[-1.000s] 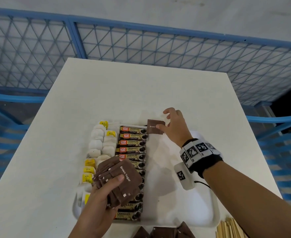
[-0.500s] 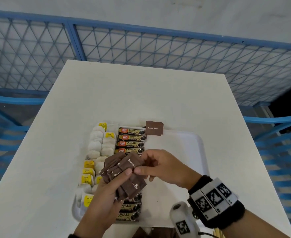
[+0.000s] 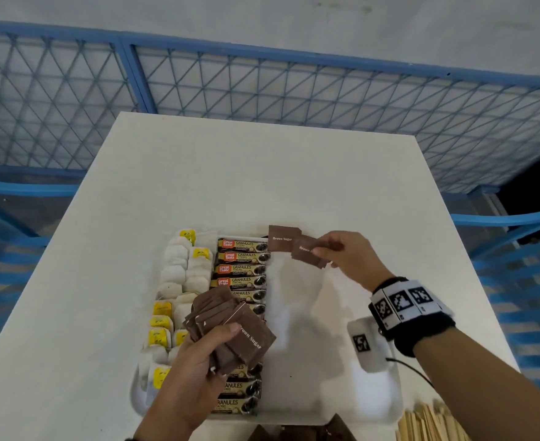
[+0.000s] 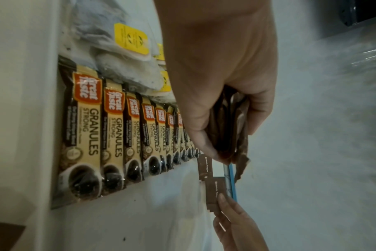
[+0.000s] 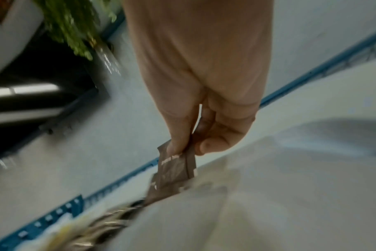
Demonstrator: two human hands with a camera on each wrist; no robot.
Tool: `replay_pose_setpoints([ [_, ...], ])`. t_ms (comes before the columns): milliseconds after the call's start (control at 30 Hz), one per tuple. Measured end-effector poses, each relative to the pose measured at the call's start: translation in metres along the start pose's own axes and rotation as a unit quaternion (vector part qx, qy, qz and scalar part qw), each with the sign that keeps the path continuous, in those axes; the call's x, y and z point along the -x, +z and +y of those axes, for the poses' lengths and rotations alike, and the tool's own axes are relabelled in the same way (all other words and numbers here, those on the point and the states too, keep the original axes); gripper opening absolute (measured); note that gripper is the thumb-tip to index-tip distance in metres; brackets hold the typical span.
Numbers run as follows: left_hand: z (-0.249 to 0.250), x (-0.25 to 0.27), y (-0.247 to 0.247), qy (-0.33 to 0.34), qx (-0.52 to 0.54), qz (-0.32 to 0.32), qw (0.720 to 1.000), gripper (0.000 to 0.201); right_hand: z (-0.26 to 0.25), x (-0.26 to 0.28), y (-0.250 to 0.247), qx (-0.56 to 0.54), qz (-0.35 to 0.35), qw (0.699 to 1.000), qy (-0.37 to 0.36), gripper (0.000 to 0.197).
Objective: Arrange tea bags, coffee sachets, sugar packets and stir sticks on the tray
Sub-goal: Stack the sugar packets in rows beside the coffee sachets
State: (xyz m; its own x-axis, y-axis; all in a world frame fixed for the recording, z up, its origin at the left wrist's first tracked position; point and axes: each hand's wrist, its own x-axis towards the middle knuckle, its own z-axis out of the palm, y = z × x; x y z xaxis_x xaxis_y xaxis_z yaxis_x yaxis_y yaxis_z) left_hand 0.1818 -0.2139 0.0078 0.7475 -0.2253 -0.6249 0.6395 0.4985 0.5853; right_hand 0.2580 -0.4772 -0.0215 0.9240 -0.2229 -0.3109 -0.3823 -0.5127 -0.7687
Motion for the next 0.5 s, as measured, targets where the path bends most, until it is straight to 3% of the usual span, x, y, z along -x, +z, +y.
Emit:
replay_pose_setpoints([
  [33,0.000,0.000,0.000,0.001,-0.004,0.003,1.000,0.021,0.003,-0.006,-0.003,0.019,0.006,1.000,-0.003,0.007],
  [300,-0.007,-0.004,-0.002,-0.003,-0.039,-0.003,0.999,0.025,0.005,-0.031,-0.007,0.081,0.022,0.996,-0.010,0.014],
  [500,-0.004,-0.004,0.002,0.006,-0.028,-0.015,0.999,0.028,0.003,-0.036,-0.001,0.068,0.050,0.996,-0.023,0.017],
])
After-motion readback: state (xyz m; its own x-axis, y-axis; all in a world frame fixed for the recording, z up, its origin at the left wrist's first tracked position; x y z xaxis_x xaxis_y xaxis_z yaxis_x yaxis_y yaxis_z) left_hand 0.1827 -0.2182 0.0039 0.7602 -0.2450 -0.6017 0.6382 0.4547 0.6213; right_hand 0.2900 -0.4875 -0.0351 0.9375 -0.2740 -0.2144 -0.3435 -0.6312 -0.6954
